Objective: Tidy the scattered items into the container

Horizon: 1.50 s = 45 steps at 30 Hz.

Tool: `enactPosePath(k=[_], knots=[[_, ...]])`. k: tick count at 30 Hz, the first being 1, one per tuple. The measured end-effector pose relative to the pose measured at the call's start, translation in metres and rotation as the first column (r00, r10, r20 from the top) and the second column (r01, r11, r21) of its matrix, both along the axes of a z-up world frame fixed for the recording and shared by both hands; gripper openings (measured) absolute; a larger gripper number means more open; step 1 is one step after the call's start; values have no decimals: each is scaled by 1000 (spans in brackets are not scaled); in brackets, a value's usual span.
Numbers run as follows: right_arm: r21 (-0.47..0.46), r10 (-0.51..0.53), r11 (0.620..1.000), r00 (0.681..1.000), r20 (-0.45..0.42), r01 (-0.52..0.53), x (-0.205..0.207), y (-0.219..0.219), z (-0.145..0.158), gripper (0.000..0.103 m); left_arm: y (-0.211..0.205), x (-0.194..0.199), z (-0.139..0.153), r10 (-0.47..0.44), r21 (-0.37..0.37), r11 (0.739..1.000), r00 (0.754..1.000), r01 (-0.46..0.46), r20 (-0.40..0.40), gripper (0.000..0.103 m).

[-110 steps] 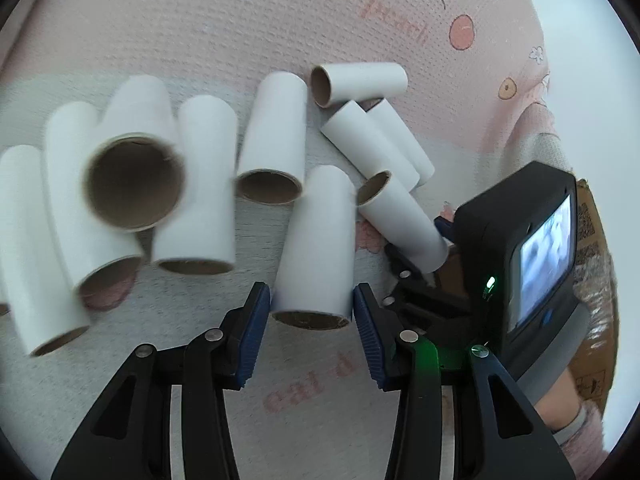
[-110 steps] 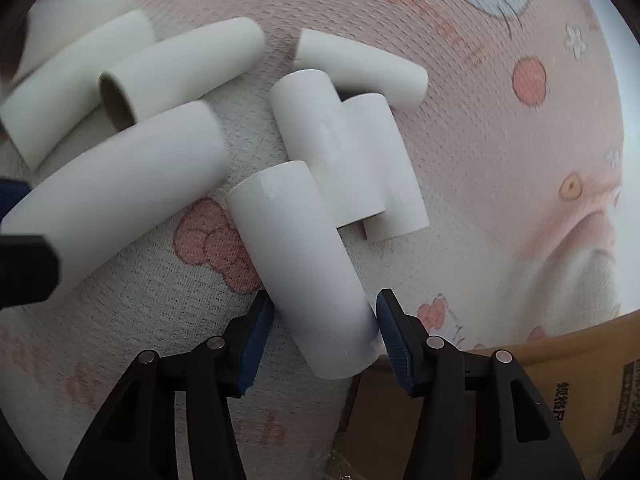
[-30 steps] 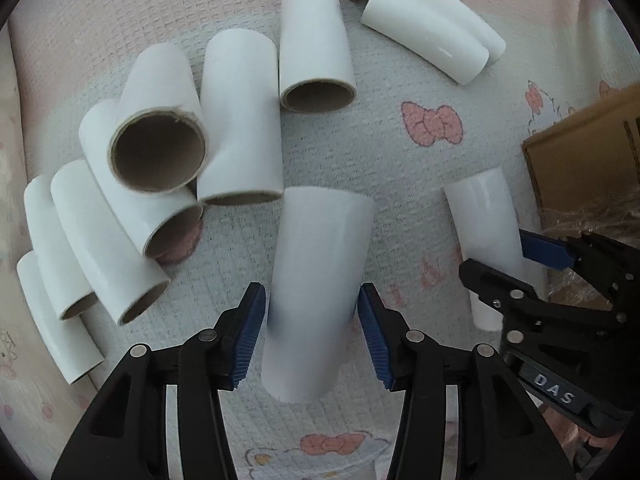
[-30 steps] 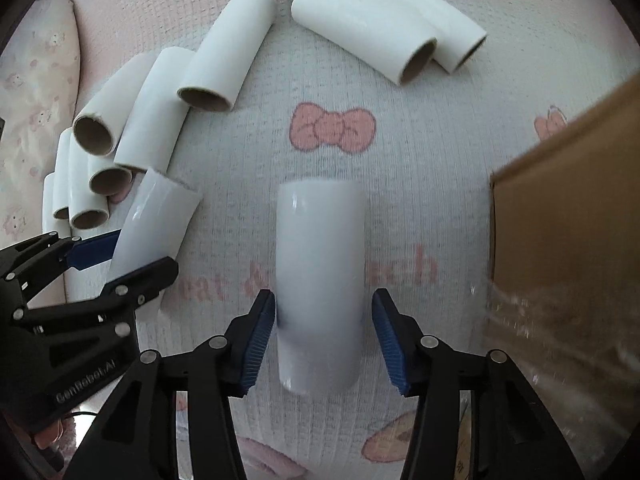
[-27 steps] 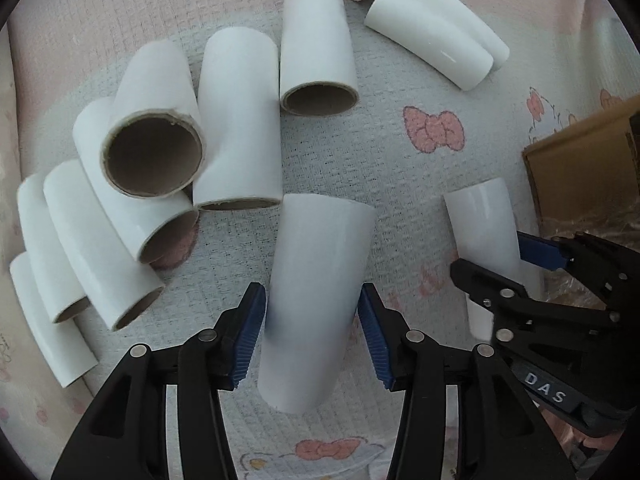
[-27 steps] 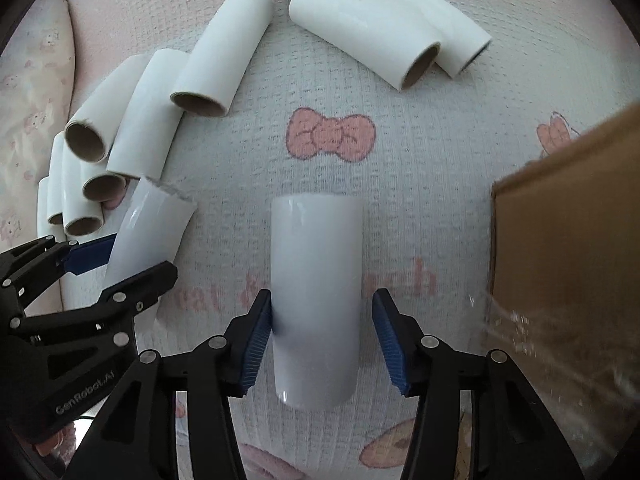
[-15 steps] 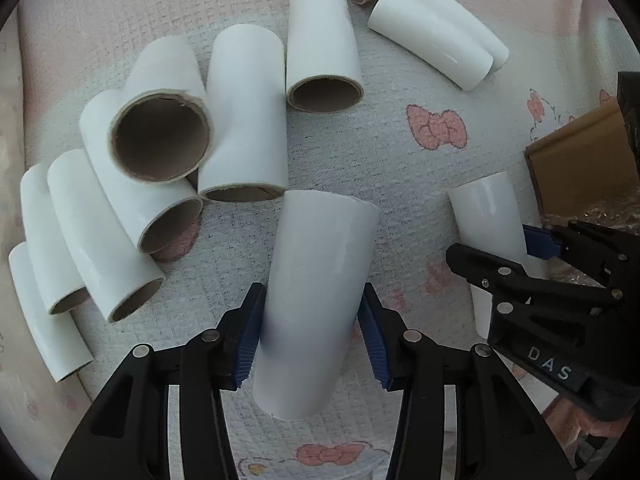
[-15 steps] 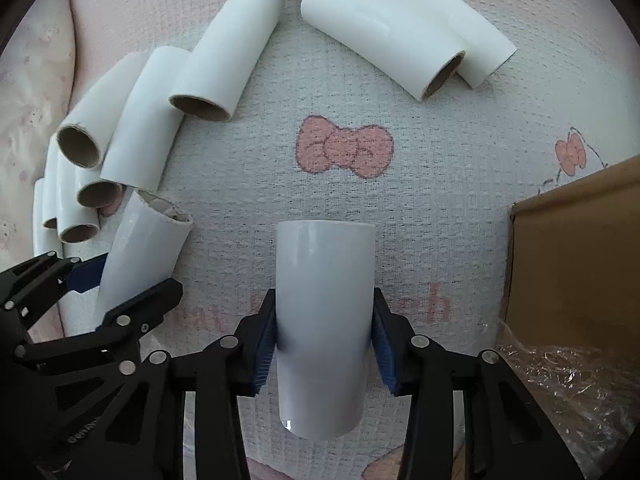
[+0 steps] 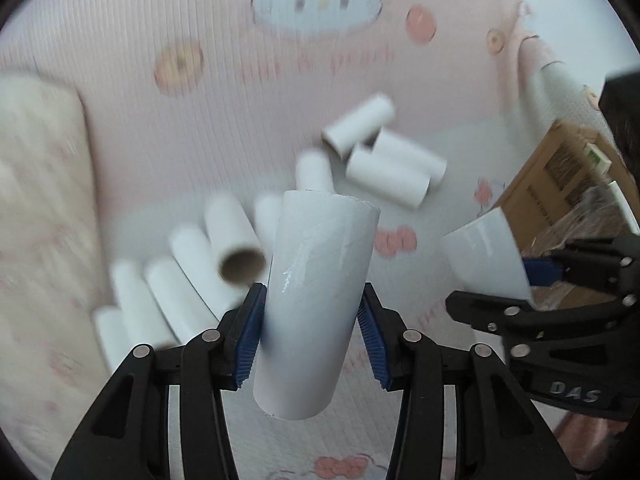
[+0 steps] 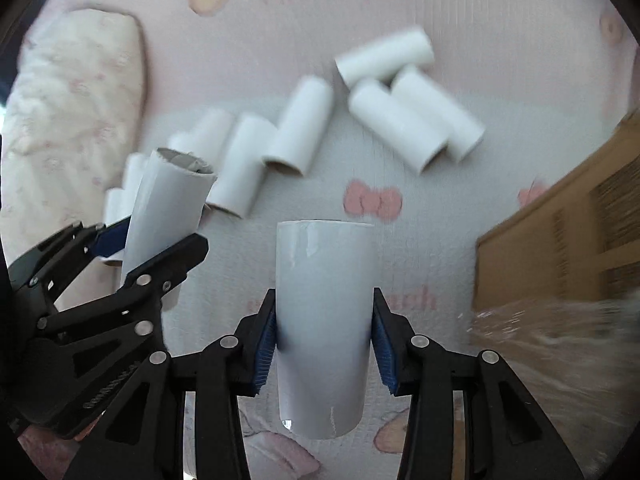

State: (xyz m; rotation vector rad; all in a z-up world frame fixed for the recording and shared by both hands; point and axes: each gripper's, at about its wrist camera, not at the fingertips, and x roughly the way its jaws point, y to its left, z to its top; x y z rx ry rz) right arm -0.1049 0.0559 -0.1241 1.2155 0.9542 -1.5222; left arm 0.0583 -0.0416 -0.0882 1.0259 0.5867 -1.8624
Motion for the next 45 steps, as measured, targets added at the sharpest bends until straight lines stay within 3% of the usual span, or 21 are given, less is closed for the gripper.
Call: enactPosePath(k=[1, 6, 7, 12, 15, 18, 21, 25, 28, 31, 36, 41, 45], knots=[[-29, 5, 1000, 1000, -7, -5, 2, -19, 20, 40, 4, 1, 13, -5, -36, 999, 1000, 5, -9, 50], [-168, 0, 986, 1000, 5, 1, 13, -11, 65, 40, 10, -20, 36, -27, -74, 997, 993, 19, -118, 50], [-186, -3, 983, 1000, 1, 3, 22, -29, 57, 40, 8, -28, 36, -32, -74, 997, 989, 21, -143, 50], [-253, -31, 967, 999, -23, 24, 24, -13, 81, 40, 14, -31, 60, -70, -75, 996, 961, 51, -268, 50], [-269, -63, 962, 998, -27, 53, 14, -21, 63, 40, 23, -32, 70, -96, -83, 994, 946, 74, -311, 50], [-292, -95, 952, 995, -9, 88, 10, -15, 73, 40, 29, -38, 76, -118, -100, 991, 940, 91, -321, 50], [-317, -131, 937, 989, 71, 147, -1, -2, 88, 40, 37, -46, 78, -154, -121, 985, 935, 121, -318, 50], [-340, -154, 925, 985, 78, 171, -11, 3, 98, 40, 44, -64, 82, -188, -126, 979, 942, 158, -278, 50], [-363, -183, 907, 976, 115, 212, -19, 13, 106, 40, 42, -79, 85, -211, -115, 976, 931, 185, -298, 50], [-389, -212, 887, 968, 136, 249, -28, 28, 114, 40, 42, -94, 89, -250, -71, 968, 903, 240, -350, 50], [-418, -265, 852, 948, 176, 316, -49, 55, 124, 40, 51, -122, 93, -317, -63, 946, 870, 317, -379, 50], [-421, -343, 825, 926, 158, 377, -67, 78, 129, 40, 63, -156, 89, -383, -38, 916, 839, 400, -386, 50], [-396, -372, 834, 922, 112, 384, -82, 89, 131, 40, 72, -181, 87, -444, -53, 887, 819, 458, -363, 50]])
